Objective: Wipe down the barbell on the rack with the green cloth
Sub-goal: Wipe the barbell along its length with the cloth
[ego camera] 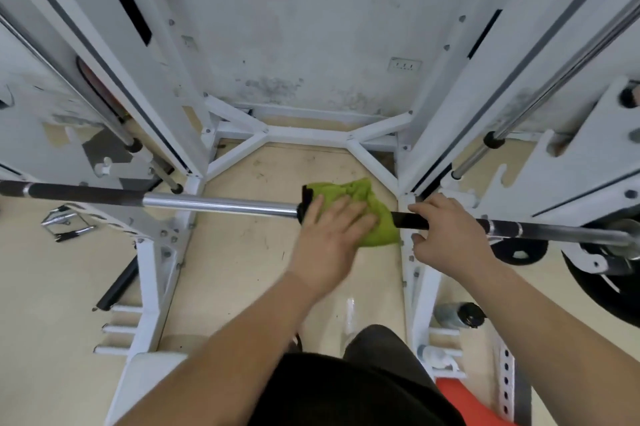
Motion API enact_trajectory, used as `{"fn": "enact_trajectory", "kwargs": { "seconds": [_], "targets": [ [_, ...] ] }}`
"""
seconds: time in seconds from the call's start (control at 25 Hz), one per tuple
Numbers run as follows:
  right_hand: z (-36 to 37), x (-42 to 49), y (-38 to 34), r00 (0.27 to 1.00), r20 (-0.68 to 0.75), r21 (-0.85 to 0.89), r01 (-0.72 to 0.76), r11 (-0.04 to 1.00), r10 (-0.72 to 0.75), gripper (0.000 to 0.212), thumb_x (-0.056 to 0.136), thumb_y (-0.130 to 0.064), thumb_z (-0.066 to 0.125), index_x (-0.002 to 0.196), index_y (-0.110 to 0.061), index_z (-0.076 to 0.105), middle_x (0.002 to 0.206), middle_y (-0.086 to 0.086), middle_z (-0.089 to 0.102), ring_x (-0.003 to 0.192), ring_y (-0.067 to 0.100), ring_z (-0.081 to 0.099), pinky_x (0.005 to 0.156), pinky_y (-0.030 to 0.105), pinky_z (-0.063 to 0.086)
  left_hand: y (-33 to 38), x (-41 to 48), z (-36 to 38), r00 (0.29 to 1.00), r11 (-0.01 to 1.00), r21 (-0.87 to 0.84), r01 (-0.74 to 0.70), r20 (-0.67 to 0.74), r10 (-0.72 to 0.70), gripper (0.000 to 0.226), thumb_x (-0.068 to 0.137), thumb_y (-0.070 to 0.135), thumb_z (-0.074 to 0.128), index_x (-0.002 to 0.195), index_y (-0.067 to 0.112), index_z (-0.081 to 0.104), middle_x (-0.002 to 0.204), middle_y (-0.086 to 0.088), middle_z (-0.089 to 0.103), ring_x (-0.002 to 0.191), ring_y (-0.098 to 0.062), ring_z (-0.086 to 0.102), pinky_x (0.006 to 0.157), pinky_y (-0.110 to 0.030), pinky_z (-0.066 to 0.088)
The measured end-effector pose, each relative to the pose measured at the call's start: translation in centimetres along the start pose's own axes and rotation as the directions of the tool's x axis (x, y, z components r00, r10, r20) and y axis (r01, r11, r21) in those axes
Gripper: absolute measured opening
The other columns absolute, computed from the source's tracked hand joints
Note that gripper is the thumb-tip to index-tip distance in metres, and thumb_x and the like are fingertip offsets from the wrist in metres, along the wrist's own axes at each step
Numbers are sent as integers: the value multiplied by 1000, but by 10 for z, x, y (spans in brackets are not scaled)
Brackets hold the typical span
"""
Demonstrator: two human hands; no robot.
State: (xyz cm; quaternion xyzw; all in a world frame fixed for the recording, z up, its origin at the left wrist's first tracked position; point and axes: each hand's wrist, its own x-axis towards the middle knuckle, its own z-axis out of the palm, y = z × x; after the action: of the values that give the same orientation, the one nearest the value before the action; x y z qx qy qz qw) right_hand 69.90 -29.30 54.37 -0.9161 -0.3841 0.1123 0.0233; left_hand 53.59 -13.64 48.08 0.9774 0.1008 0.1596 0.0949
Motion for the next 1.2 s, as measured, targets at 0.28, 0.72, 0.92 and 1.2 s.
{"fn": "enact_trajectory", "kwargs": {
  "seconds": [0.28,0.72,0.92,1.2],
  "targets": [
    [-6,7,18,998,18,-102,58,993,-57,31,93,-52,61,103,-25,74,95,-5,56,96,19,56,67,32,47,15,23,-11,842,845,20,534,-96,-530,14,85,26,55,95,24,63,92,3,67,96,-29,61,97,-49,41],
    [-15,25,-13,963,109,33,244,969,-247,37,92,-54,64,116,-26,69,109,-4,58,100,18,59,73,37,55,-23,-23,-12,681,694,-5,720,-183,-709,57,92,21,62,148,26,52,161,-1,42,155,-26,25,124,-62,13],
    [-10,39,-61,961,162,-65,235,970,-222,12,87,-29,68,97,-23,73,88,-4,61,76,16,60,57,27,47,-37,-12,-27,369,403,-378,833,-162,-915,52,100,18,57,151,17,48,169,-9,22,158,-33,7,129,-43,4],
    [-17,53,-74,976,207,-106,92,990,-69,11,74,-35,80,81,-31,73,71,-11,65,63,6,58,52,22,40,-76,-13,-52,27,101,-694,713,-116,-993,52,100,18,60,150,15,45,165,-14,13,148,-33,27,120,-34,22]
  ]
}}
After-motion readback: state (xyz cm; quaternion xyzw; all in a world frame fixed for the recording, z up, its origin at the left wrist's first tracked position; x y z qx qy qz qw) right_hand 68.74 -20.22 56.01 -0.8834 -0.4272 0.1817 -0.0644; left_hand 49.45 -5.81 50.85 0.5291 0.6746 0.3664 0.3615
